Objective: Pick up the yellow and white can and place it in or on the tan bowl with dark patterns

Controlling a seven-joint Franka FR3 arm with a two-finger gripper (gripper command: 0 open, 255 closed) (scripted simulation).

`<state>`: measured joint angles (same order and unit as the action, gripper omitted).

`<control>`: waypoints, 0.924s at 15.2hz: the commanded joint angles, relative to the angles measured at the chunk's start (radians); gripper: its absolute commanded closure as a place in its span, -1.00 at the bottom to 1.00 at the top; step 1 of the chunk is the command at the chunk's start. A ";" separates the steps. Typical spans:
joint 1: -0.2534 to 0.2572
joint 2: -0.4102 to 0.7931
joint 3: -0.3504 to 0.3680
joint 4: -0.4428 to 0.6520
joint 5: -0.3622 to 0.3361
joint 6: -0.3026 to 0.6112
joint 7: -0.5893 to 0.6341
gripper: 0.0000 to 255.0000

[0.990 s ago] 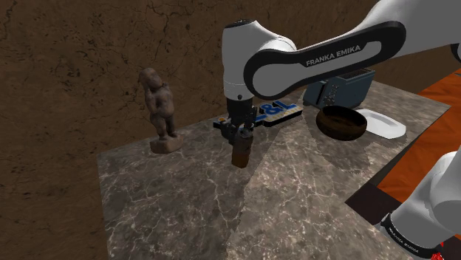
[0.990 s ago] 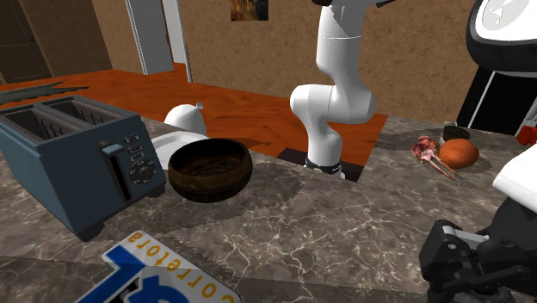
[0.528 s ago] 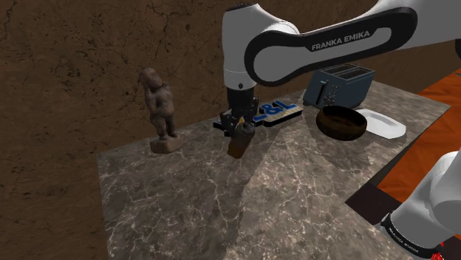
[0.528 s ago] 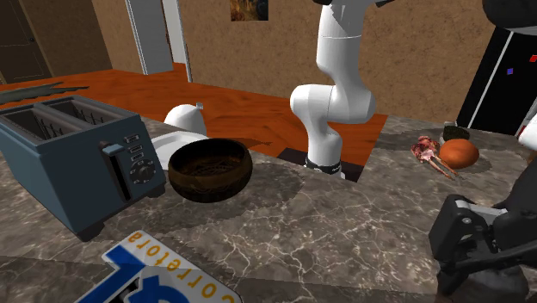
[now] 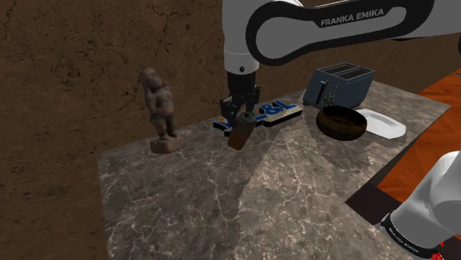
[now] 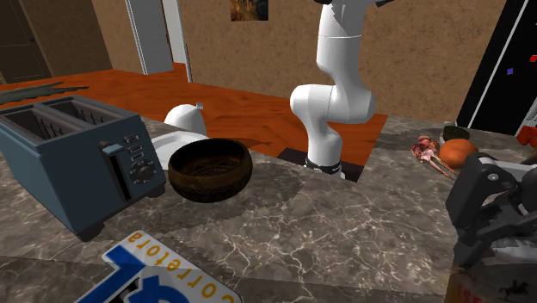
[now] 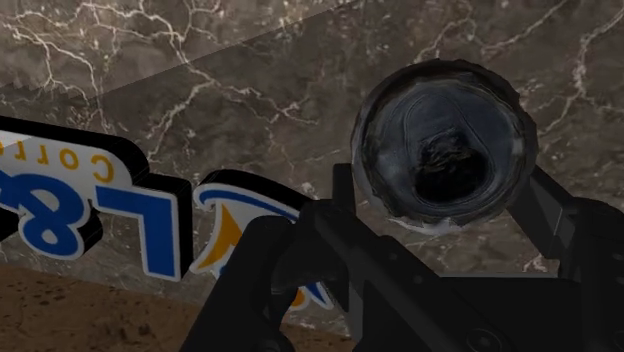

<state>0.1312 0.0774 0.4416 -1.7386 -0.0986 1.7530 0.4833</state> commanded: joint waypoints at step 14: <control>0.008 0.022 0.005 0.230 -0.008 -0.210 -0.008 1.00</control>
<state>0.1388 0.0958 0.4461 -1.5271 -0.1044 1.5583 0.4758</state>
